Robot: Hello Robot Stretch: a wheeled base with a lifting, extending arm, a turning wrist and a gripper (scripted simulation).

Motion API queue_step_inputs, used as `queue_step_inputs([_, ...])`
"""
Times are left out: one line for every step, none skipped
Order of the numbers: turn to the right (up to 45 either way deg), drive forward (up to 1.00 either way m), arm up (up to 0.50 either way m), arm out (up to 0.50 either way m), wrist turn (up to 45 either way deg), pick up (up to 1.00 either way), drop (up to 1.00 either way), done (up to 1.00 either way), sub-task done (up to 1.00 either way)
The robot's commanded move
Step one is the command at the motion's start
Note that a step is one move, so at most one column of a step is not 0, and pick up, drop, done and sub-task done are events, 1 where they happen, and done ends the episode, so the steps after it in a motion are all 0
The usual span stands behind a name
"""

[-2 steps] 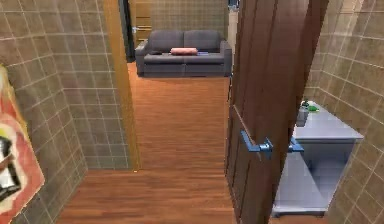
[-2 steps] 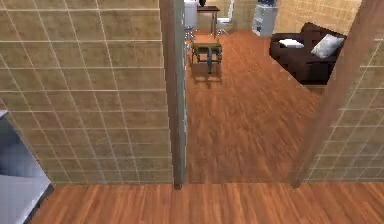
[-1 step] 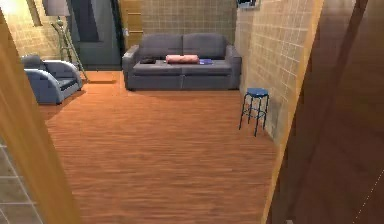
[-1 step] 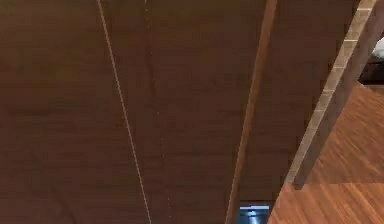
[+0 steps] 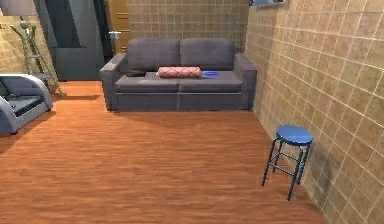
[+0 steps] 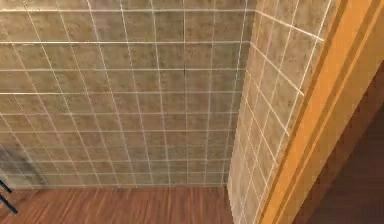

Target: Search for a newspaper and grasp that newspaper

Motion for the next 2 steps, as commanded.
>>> queue_step_inputs([0.0,1.00,0.00,0.00,0.0,0.00,0.00,0.00,0.00])
queue_step_inputs([0.0,1.00,0.00,0.00,0.0,0.00,0.00,0.00,0.00])
